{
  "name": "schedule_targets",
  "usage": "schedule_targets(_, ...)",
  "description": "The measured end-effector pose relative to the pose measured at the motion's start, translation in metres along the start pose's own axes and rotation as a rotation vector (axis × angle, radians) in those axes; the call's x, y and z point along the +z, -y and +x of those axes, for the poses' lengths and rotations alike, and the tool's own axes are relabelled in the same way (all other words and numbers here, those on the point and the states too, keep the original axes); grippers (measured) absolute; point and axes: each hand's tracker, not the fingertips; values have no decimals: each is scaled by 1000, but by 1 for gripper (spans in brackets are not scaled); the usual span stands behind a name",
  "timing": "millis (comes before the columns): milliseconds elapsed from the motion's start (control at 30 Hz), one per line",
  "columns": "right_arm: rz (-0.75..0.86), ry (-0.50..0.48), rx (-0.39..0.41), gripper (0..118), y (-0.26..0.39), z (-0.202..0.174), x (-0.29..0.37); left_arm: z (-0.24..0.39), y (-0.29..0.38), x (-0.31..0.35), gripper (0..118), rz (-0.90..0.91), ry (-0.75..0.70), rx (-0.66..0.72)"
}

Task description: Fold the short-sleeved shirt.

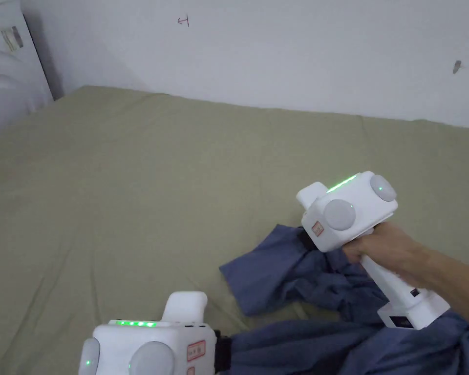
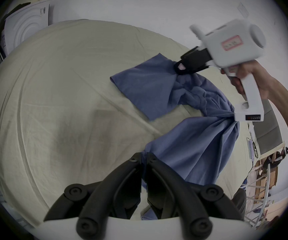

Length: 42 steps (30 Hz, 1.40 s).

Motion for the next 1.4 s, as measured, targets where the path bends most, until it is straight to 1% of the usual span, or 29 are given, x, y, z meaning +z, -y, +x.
schedule_targets(67,35,5,-45,10,4,20,30,2,-6,9,3,13,-4,12)
schedule_targets(100,61,23,-76,10,8,26,60,3,-10,14,3,24,-3,18)
schedule_targets(233,136,99,-172,10,29,78,142,16,-29,45,3,91,-45,15)
schedule_targets(300,179,158,-222,10,46,104,184,24,-40,65,3,131,-77,1)
schedule_targets(467,271,241,-371,10,103,158,288,51,-76,125,3,256,-129,-47)
schedule_targets(600,348,289,-457,10,149,184,356,76,-106,180,3,334,-157,-82)
schedule_targets(667,389,294,-505,10,167,192,384,89,-117,208,3,394,-180,-103)
schedule_targets(733,426,299,-535,10,183,197,410,104,-128,237,3,445,-196,-119)
schedule_targets(767,439,298,-545,10,190,187,430,110,-133,252,3,463,-197,-128)
schedule_targets(867,488,312,-557,10,205,184,466,118,-152,284,3,508,-212,-140)
schedule_targets(1067,554,356,-552,10,207,178,517,133,-176,337,3,565,-193,-118)
schedule_targets(1267,597,378,-541,10,192,177,546,133,-196,354,3,561,-146,-46)
schedule_targets(1400,604,389,-525,10,179,182,550,135,-205,352,3,558,-156,-33)
